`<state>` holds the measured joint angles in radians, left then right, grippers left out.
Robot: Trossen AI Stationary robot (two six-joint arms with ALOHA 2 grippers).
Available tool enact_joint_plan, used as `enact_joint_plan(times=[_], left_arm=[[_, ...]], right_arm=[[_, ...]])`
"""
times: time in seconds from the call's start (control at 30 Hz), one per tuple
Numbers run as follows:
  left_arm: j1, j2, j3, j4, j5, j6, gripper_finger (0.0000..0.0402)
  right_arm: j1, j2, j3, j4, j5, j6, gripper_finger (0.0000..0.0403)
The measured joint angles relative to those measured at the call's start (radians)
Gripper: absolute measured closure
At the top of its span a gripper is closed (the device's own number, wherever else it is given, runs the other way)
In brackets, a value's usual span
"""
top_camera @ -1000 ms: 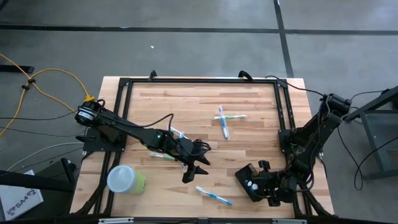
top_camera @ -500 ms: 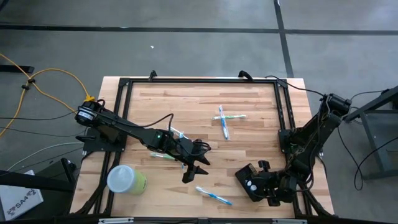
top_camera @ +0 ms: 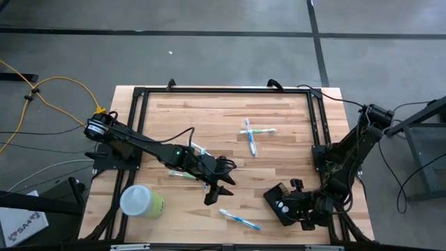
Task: Pick & Place toothbrushing station
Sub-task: Put the top blue toothbrush into the top section of the black wire organizer
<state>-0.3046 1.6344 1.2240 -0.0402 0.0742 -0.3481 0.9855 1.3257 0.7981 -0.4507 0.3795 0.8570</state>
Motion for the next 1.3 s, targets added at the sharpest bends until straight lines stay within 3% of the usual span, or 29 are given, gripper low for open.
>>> enact_joint_plan(times=[0.53, 1.3], left_arm=[[0.0, 0.0, 0.0, 0.0, 0.0, 0.0, 0.0206], [0.0, 0.0, 0.0, 0.0, 0.0, 0.0, 0.0206]], right_arm=[[-0.021, -0.065, 0.001, -0.008, 0.048, -0.078, 0.0269], [-0.251, -0.201, 0.003, -0.008, 0.064, -0.101, 0.0269]])
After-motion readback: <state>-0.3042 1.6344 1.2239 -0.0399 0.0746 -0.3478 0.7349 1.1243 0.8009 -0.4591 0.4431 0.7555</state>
